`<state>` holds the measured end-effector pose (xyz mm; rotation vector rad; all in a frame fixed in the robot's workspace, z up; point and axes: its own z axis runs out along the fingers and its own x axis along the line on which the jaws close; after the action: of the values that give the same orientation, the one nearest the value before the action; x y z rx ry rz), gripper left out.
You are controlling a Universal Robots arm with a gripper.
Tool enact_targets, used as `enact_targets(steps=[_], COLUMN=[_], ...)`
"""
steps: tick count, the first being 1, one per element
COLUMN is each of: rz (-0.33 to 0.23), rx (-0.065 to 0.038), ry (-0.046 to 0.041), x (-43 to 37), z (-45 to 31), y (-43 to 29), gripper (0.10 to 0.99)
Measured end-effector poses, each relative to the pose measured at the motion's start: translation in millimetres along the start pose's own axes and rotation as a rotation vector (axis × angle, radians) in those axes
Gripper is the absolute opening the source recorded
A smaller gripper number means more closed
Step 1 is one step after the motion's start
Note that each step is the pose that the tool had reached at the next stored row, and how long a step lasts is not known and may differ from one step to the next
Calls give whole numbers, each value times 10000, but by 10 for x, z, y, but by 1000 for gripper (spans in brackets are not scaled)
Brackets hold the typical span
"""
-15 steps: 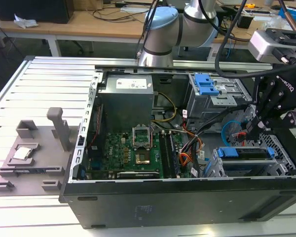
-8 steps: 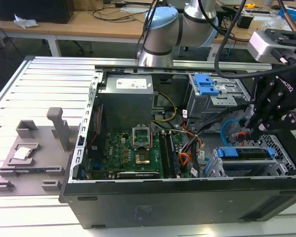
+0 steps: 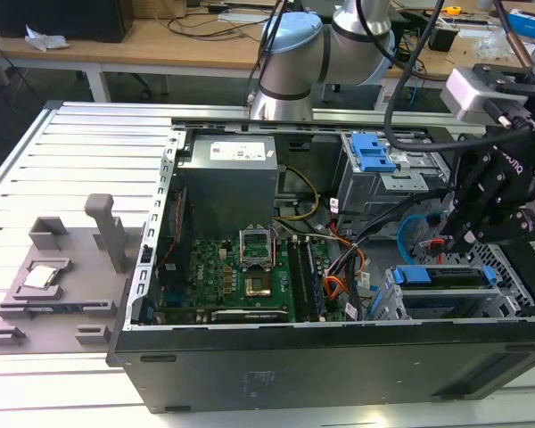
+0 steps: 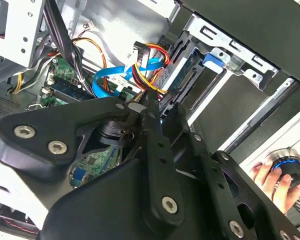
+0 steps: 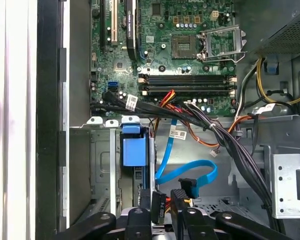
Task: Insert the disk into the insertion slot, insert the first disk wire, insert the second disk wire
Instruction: 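Insert the first disk wire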
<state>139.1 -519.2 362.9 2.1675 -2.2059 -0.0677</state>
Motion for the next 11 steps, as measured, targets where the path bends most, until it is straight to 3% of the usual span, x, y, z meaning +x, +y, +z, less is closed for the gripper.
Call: enact_targets(steps=[9, 11], rz=[3, 3], rx=[1, 1], ry=[49, 51], x=[0, 0], z=[37, 37], y=[-3, -3], gripper=[290, 165])
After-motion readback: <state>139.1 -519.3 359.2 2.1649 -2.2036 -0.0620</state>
